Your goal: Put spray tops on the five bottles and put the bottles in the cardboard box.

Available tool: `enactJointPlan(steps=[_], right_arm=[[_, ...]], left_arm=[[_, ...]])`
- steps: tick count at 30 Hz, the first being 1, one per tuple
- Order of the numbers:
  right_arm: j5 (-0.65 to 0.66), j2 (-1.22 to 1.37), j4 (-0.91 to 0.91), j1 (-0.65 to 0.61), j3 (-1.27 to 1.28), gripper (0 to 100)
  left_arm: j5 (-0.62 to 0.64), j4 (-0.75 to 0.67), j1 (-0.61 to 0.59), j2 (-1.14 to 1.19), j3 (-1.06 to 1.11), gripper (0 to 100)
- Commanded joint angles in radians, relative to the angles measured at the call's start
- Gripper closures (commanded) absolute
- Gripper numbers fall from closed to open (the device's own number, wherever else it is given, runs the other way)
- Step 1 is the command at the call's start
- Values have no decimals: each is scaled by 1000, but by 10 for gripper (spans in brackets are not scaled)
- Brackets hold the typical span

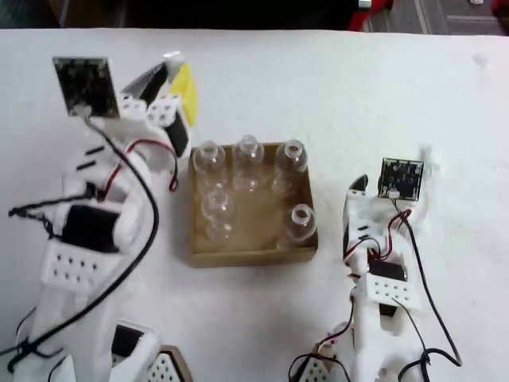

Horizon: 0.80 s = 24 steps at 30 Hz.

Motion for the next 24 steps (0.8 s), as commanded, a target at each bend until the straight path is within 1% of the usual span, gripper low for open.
enactJointPlan(steps=[1,6,11,19,24], right_arm=[[3,1,-21,8,-25,920],[3,1,-21,8,-25,920],[3,1,-21,8,-25,920],[3,1,-21,7,-25,920],[5,1,-21,7,-25,920]], left_arm=[[-12,-3,7,101,-120,977],[-5,-5,5,130,-135,977],[-6,-92,-1,133,-126,977],[-6,-95,4,134,-123,977],[-8,-124,5,136,-63,977]])
